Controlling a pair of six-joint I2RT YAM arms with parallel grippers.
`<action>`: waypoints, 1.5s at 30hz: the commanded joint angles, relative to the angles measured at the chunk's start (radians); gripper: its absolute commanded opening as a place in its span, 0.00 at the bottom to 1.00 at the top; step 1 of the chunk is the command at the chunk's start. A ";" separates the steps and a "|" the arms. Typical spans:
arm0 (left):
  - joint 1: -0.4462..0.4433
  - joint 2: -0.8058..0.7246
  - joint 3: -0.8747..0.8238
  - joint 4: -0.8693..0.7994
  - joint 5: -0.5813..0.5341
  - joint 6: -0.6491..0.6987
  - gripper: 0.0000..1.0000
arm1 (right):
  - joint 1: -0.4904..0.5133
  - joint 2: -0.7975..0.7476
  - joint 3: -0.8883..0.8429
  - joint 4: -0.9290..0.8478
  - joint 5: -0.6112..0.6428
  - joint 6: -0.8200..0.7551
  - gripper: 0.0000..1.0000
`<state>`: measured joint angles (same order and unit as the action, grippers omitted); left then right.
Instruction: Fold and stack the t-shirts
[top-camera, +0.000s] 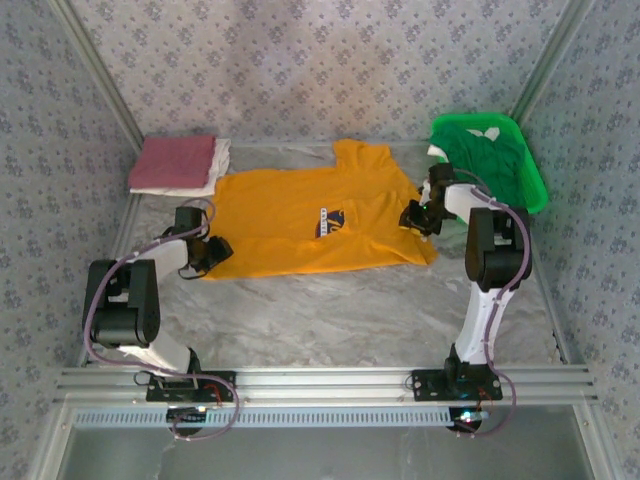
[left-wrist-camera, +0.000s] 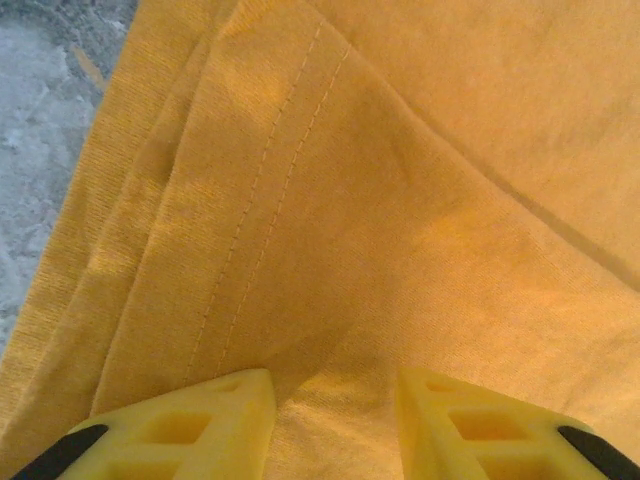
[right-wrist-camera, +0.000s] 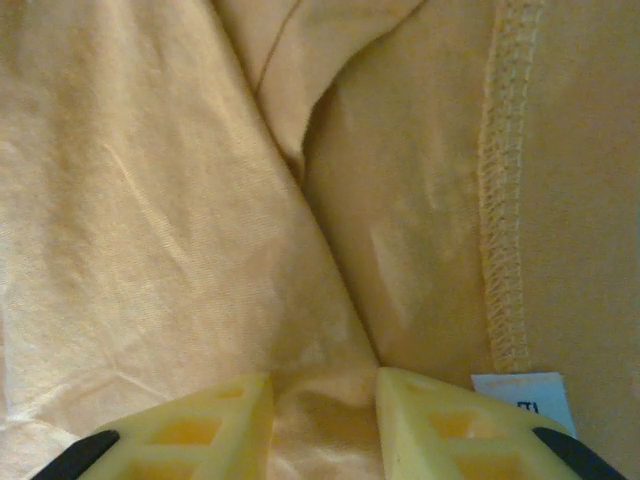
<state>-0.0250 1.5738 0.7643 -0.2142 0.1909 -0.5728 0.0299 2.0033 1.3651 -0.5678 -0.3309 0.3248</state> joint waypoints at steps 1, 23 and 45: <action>0.007 0.041 -0.019 -0.042 0.000 0.007 0.38 | 0.017 -0.042 -0.044 -0.020 -0.017 -0.003 0.36; 0.007 0.034 -0.024 -0.043 -0.022 0.010 0.38 | -0.054 -0.077 0.002 -0.029 0.073 0.064 0.00; 0.025 -0.074 -0.030 -0.072 -0.066 0.006 0.41 | -0.013 -0.187 0.000 0.003 0.117 0.023 0.39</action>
<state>-0.0174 1.5417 0.7517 -0.2260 0.1669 -0.5732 -0.0082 1.9129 1.3766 -0.5575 -0.2680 0.3664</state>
